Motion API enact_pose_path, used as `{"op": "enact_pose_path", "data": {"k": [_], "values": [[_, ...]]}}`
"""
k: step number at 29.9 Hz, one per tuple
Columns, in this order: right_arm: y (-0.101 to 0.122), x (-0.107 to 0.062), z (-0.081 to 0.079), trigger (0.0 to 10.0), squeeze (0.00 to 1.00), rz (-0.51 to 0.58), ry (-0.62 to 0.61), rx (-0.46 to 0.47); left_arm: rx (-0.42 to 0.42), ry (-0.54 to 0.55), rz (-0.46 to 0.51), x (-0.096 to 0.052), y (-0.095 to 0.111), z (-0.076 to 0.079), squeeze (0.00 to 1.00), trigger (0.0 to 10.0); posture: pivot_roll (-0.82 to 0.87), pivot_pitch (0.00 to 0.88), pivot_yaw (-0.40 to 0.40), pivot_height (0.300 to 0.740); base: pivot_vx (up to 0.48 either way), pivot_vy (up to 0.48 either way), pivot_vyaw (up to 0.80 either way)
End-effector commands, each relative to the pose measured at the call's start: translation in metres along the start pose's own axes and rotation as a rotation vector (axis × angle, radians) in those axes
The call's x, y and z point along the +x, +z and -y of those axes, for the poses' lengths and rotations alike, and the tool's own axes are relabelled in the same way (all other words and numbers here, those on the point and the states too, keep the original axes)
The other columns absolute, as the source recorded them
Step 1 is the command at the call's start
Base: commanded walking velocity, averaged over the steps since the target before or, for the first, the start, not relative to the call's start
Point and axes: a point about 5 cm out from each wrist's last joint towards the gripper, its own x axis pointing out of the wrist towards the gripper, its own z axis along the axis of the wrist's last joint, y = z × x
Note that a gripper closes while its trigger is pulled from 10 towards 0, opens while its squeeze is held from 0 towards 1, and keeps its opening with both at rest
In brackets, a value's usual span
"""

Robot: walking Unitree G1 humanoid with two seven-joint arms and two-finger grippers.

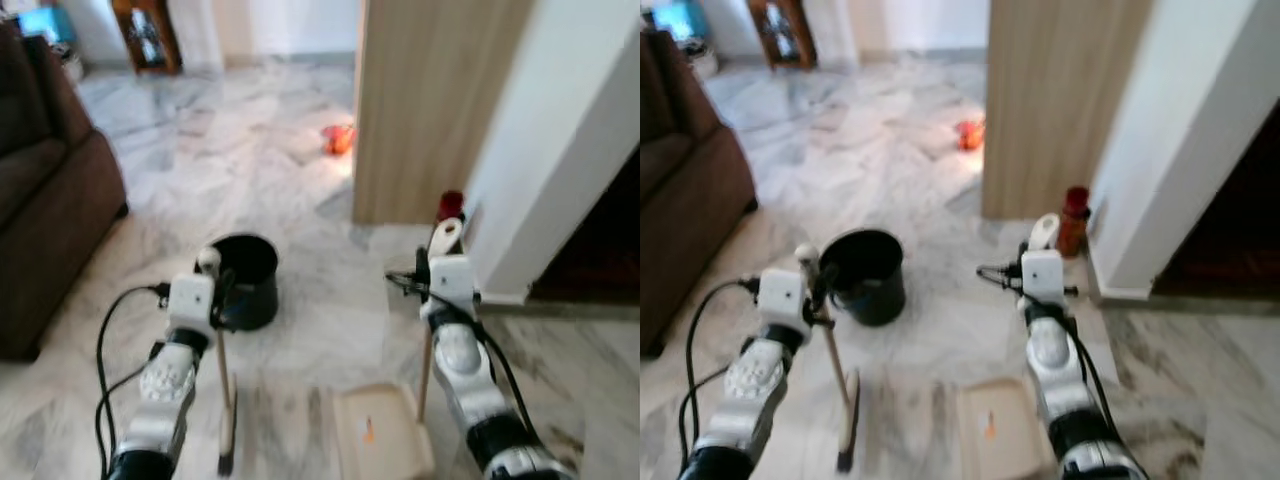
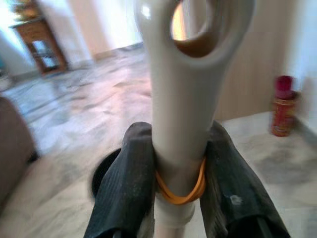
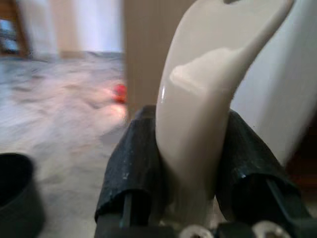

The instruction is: Sweep floor

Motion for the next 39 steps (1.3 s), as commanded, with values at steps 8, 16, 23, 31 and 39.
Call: {"op": "enact_pose_path", "data": {"k": [8,16,23,31,39], "values": [[0.011,0.013,0.005,10.0,0.00,0.018,-0.030,0.018,0.012,0.031,0.014,0.011,0.001,-0.012,0.00,10.0,0.05,0.000,0.070,0.740,0.000,0.000,-0.80],[0.009,0.013,0.010,10.0,0.00,0.011,-0.051,0.027,-0.001,0.057,-0.013,0.010,-0.006,-0.018,0.00,10.0,0.03,0.000,0.083,0.740,0.000,0.000,-0.80],[-0.006,0.003,0.013,10.0,0.00,-0.029,-0.056,0.038,0.003,0.082,-0.004,0.009,-0.007,-0.026,0.00,10.0,0.07,0.000,0.070,0.740,0.000,0.000,-0.80],[-0.015,-0.007,0.024,10.0,0.00,-0.031,-0.068,0.028,-0.037,0.113,-0.016,-0.006,-0.019,-0.026,0.00,10.0,0.07,0.000,0.048,0.740,0.000,0.000,-0.80],[-0.026,-0.018,0.040,10.0,0.00,-0.047,-0.095,0.019,-0.042,0.118,-0.016,-0.011,-0.022,-0.023,0.00,10.0,0.06,0.000,0.032,0.740,0.000,0.000,-0.80]]}}
